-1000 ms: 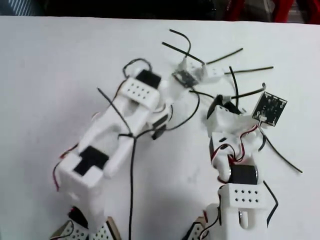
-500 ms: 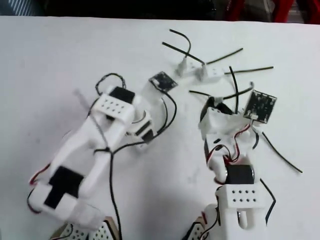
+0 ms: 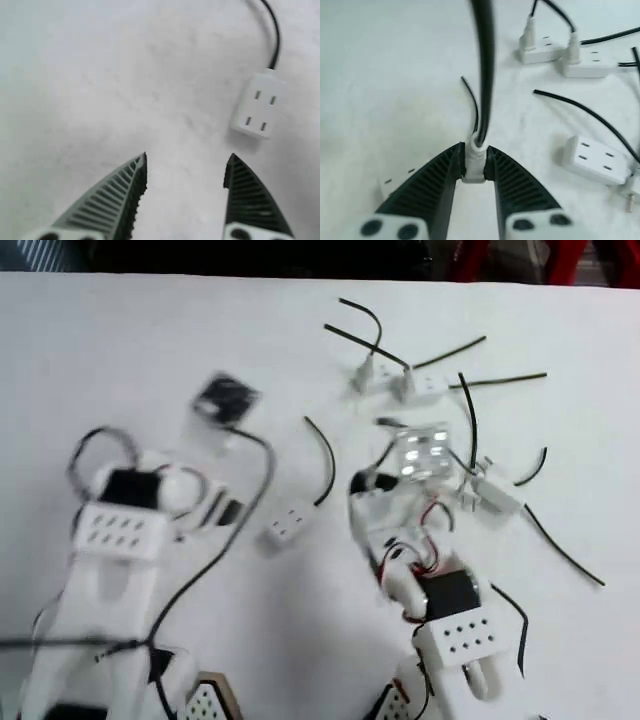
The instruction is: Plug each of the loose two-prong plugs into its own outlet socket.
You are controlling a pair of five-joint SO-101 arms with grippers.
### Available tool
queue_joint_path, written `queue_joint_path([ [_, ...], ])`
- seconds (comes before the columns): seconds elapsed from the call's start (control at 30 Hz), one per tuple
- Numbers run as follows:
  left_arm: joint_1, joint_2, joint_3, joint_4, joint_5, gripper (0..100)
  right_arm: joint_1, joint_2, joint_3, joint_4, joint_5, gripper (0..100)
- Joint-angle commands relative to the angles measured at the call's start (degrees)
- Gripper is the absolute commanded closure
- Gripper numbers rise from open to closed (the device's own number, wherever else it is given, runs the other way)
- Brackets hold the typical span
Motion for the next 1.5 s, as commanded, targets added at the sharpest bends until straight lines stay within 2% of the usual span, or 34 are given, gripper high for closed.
queue_joint_path([
  [0.0, -7.34, -9.10, 8.26, -5.89, 3.25, 75, -7.96, -0.66, -3.34, 1.27, 5.54, 98.0],
  [0.13, -11.82, -14.90, 18.73, -11.16, 5.80, 74, -13.93, -0.66, -3.52, 0.92, 8.70, 98.0],
  [0.27, -12.70, -18.77, 26.81, -16.62, 5.80, 75, -16.92, 1.89, -3.52, -2.77, 8.70, 98.0],
  [0.63, -14.46, -20.70, 31.65, -20.84, 5.71, 74, -17.89, 27.03, -3.69, -24.31, 8.79, 98.0],
  [0.93, -14.37, -20.70, 31.65, -20.84, 5.71, 74, -19.12, 29.32, -2.46, -25.27, 8.18, 98.0],
  [1.17, -14.37, -20.70, 31.74, -20.75, 5.71, 74, -19.21, 34.59, -0.53, -30.90, 8.18, 98.0],
  [1.47, -14.37, -20.70, 31.74, -20.75, 5.71, 74, -19.21, 30.20, 0.44, -25.36, 8.18, 98.0],
])
